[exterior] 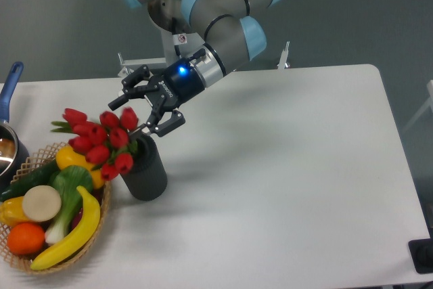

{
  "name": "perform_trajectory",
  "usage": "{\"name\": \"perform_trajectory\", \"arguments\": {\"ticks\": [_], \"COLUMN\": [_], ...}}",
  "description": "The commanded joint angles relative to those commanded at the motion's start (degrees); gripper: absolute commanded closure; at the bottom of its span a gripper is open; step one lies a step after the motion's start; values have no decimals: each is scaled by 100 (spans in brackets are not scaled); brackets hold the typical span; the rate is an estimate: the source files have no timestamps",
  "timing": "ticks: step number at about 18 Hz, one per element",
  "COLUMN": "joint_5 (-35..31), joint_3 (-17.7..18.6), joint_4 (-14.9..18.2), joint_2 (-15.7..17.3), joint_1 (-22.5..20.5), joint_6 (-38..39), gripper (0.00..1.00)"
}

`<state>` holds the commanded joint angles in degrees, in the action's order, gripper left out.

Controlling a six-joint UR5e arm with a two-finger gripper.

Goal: Insert the flowers into the vase

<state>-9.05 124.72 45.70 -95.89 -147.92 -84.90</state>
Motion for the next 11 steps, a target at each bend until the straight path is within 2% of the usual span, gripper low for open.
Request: {"name": "perform_trajectory", "arguments": {"ticks": [4,6,11], "joint_5": [9,17,105], "joint_3": [35,61,44], "joint_4": [0,0,26], "joint_2": [114,219,623], "joint_1": [-61,-114,-386], "joint_6": [26,44,166], "gripper": [8,0,0]}}
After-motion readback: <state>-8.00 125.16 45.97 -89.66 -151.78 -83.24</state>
